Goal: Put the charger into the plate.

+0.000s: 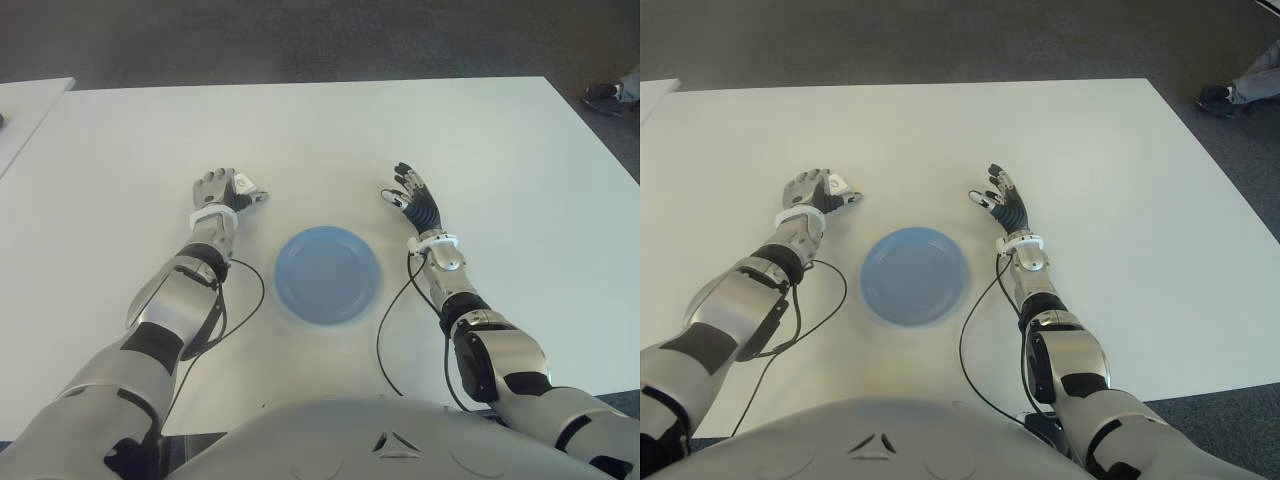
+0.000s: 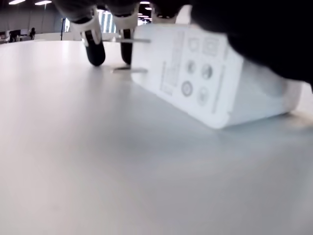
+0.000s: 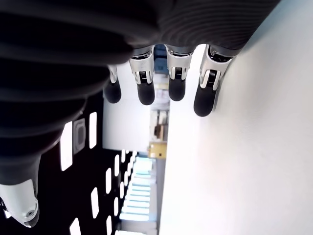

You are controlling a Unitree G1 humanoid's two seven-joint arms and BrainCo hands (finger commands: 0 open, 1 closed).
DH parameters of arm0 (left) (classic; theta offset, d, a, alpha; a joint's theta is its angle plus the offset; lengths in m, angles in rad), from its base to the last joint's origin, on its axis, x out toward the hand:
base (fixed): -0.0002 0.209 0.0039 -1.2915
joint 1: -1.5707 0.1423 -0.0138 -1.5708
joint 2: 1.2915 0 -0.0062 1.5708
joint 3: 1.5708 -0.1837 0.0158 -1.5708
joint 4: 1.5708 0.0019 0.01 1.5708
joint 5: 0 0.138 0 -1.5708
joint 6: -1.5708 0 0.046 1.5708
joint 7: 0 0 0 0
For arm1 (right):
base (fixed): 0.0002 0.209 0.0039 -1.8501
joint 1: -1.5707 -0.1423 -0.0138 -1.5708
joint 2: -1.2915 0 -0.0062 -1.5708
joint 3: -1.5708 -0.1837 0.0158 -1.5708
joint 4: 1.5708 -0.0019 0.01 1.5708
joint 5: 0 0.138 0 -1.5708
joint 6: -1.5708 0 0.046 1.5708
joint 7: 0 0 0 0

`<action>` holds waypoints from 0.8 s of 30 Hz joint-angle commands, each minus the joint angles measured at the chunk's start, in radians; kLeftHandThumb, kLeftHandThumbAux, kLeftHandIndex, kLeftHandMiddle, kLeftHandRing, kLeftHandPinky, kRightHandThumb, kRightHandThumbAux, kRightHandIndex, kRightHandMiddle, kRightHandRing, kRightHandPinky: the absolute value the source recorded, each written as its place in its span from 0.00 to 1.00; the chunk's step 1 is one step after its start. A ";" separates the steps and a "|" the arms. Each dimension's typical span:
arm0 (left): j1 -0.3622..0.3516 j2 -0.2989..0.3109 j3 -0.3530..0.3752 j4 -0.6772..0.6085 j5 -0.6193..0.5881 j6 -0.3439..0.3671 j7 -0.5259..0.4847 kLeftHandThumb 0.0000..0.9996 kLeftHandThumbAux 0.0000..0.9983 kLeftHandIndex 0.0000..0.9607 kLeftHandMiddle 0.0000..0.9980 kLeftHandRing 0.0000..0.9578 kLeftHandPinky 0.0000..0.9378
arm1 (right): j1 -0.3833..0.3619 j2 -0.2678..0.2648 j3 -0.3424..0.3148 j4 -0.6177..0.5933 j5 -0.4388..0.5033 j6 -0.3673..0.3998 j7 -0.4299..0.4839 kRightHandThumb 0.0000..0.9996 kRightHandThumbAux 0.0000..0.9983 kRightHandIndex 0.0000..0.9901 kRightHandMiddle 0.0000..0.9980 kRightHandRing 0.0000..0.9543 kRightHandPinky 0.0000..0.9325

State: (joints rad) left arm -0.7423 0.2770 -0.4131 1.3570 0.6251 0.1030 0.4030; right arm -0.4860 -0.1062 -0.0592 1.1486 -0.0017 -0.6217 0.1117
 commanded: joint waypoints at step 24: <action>0.037 -0.025 0.030 0.021 -0.026 0.023 -0.087 0.22 0.27 0.00 0.00 0.00 0.00 | 0.112 0.013 0.008 0.040 -0.011 0.076 0.031 0.04 0.58 0.01 0.11 0.07 0.00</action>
State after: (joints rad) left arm -0.7474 0.2707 -0.3957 1.3560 0.6179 0.1224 0.3685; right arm -0.4716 -0.1066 -0.0593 1.1306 -0.0014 -0.6229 0.1266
